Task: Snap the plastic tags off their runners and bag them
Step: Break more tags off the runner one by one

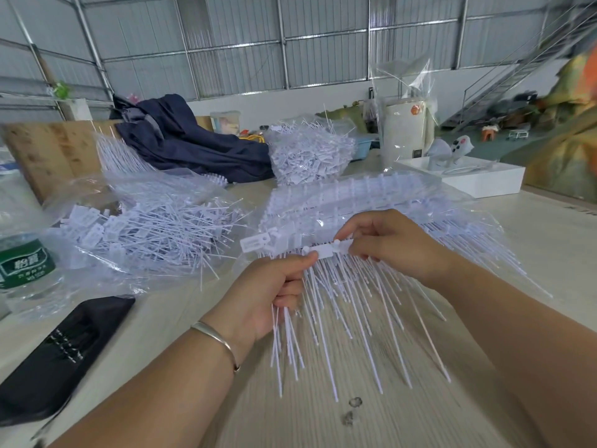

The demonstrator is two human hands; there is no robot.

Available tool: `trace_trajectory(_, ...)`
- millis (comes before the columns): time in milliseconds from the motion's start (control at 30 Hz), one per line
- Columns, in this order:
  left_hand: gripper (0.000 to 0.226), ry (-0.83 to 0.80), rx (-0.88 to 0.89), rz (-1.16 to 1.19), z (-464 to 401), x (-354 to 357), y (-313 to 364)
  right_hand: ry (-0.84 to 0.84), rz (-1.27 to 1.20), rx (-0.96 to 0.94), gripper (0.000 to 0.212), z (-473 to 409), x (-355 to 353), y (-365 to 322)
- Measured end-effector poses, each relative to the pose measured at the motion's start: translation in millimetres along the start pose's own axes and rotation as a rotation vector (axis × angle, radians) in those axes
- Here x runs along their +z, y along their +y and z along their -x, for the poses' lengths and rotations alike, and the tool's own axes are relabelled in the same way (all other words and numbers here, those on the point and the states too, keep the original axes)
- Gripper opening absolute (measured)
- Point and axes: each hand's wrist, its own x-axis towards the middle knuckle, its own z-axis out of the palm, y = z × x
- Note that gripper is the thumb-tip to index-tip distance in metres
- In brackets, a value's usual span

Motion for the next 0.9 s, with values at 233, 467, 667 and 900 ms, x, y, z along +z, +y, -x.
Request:
trace_trajectory(233,0.023,-0.04,0.059,0.025,2,2,4,0.035,-0.162,-0.028,0.008,-1,-8,5)
trace_trajectory(467,0.019,-0.158,0.053,0.038,9,5,3,-0.082,-0.333,-0.003,0.003,-2,-5,7)
trace_trajectory(667,0.019,-0.38,0.041,0.189,15,20,-4,-0.299,-0.551,0.023,0.013,2,10,-1)
trace_trajectory(900,0.018,-0.371,0.087,0.28,16,11,11,-0.134,-0.428,0.002,0.059,0,7,-6)
